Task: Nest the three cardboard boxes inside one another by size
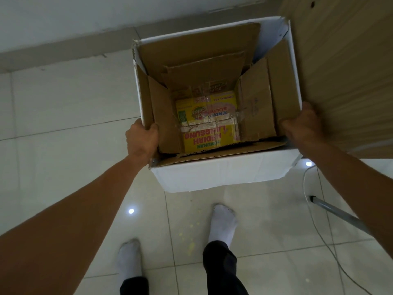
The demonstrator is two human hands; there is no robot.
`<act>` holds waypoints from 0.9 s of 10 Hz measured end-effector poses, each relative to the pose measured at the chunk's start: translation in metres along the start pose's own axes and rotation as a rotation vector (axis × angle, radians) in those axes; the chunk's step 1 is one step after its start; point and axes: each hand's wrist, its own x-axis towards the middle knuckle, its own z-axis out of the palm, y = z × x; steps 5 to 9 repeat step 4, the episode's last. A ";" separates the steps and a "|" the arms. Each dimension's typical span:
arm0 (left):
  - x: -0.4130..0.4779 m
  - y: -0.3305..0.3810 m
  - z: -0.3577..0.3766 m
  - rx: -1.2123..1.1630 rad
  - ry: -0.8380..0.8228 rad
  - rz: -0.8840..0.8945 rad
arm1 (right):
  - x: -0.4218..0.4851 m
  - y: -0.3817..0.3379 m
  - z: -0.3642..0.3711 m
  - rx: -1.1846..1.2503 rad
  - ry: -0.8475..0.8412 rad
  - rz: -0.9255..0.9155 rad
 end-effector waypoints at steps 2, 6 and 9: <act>0.003 -0.002 -0.015 0.041 -0.109 -0.044 | -0.014 -0.007 0.002 -0.079 0.068 -0.114; -0.006 -0.009 -0.044 0.050 -0.090 0.027 | -0.049 -0.032 0.020 -0.165 0.087 -0.455; -0.006 -0.009 -0.044 0.050 -0.090 0.027 | -0.049 -0.032 0.020 -0.165 0.087 -0.455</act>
